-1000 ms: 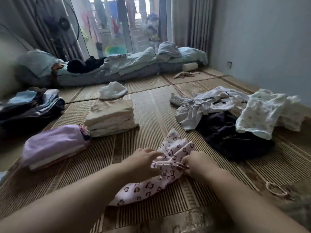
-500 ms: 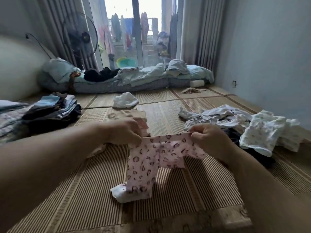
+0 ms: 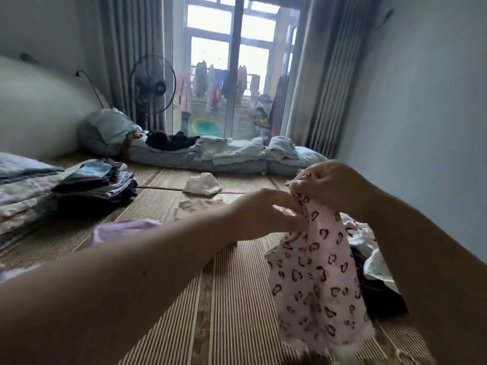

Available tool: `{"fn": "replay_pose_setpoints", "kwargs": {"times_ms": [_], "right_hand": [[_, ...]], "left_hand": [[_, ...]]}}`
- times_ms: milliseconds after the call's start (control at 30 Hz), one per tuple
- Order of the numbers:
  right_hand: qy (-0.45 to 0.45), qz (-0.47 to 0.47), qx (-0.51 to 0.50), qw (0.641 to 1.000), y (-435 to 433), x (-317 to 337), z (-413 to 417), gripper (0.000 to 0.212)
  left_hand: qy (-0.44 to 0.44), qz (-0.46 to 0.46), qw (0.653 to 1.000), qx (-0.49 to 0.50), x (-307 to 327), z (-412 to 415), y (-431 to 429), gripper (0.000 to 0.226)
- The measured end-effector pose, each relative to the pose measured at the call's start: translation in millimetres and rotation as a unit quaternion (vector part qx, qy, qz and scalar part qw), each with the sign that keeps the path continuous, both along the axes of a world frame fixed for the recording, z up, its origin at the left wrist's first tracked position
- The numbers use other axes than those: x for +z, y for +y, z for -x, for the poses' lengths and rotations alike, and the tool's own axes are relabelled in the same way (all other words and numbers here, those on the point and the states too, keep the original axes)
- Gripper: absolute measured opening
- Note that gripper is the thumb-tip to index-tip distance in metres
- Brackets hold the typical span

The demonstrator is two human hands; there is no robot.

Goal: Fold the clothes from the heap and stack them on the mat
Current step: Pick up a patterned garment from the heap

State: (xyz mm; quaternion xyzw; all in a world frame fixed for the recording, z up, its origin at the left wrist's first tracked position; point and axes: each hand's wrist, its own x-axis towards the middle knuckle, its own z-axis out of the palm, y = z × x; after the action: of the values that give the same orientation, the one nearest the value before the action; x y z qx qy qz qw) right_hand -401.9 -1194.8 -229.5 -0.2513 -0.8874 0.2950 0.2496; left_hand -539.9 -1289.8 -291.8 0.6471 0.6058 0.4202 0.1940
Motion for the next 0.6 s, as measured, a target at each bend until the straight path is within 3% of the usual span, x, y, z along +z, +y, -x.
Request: {"fn": "replay_pose_setpoints", "kwargs": {"times_ms": [100, 200, 267, 433, 600], "right_hand": [[0.013, 0.008, -0.003, 1.0, -5, 4, -7, 0.017], [0.035, 0.03, -0.012, 0.999, -3, 4, -17, 0.014], [0.034, 0.032, -0.024, 0.999, 0, 3, -23, 0.014], [0.018, 0.042, -0.032, 0.998, 9, 1, -26, 0.016], [0.076, 0.088, -0.053, 0.992, 9, -3, -1, 0.018]], "left_hand": [[-0.056, -0.04, 0.997, 0.047, -15, -12, 4, 0.014], [0.002, 0.035, 0.996, 0.08, -28, -4, -1, 0.005], [0.011, 0.059, 0.993, 0.102, -28, 10, -7, 0.021], [0.102, 0.044, 0.985, 0.134, 6, 47, -25, 0.031], [0.159, 0.063, 0.968, 0.186, 51, 70, -26, 0.029]]}}
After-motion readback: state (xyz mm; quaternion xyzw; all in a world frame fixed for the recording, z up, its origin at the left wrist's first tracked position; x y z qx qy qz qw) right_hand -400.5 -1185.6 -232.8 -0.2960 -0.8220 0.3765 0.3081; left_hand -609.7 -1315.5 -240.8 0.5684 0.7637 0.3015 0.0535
